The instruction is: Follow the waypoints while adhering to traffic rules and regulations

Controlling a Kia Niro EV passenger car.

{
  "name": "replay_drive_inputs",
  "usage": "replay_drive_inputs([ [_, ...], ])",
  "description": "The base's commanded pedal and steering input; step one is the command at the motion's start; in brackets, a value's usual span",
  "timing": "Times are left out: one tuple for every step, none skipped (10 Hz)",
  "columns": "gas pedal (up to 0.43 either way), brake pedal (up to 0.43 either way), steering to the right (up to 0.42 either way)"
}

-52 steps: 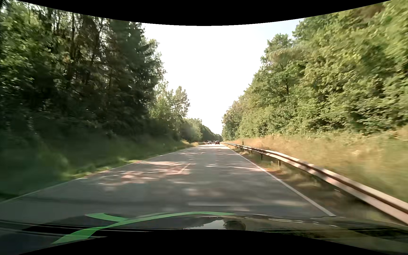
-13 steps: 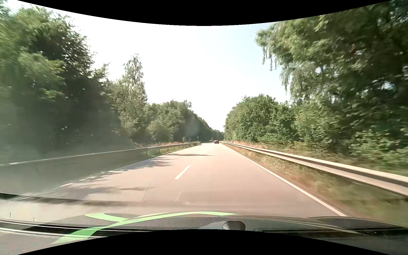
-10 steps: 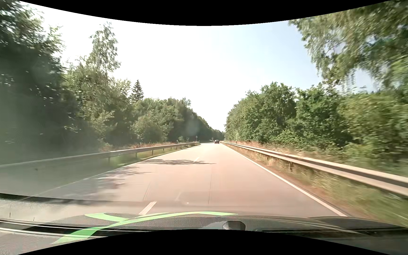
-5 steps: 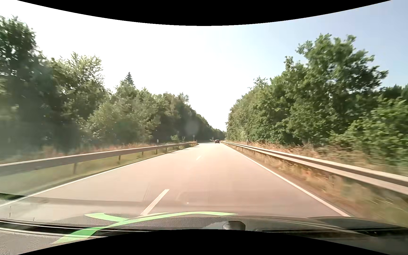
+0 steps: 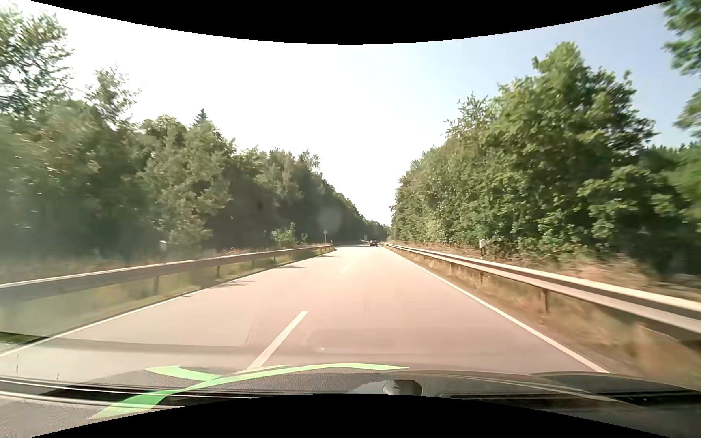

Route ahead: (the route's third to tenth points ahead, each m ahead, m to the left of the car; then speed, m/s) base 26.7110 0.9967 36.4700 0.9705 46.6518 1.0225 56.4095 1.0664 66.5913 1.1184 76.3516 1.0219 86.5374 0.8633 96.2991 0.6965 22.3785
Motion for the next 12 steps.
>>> replay_drive_inputs([
  [0.339, 0.000, -0.001],
  [0.339, 0.000, -0.001],
  [0.331, 0.000, 0.000],
  [0.299, 0.000, 0.001],
  [0.280, 0.000, 0.001],
  [0.260, 0.000, 0.001],
  [0.260, 0.000, 0.001],
  [0.260, 0.000, 0.001],
  [0.260, 0.000, 0.001],
  [0.260, 0.000, 0.001],
  [0.268, 0.000, 0.001],
  [0.268, 0.000, 0.000],
])
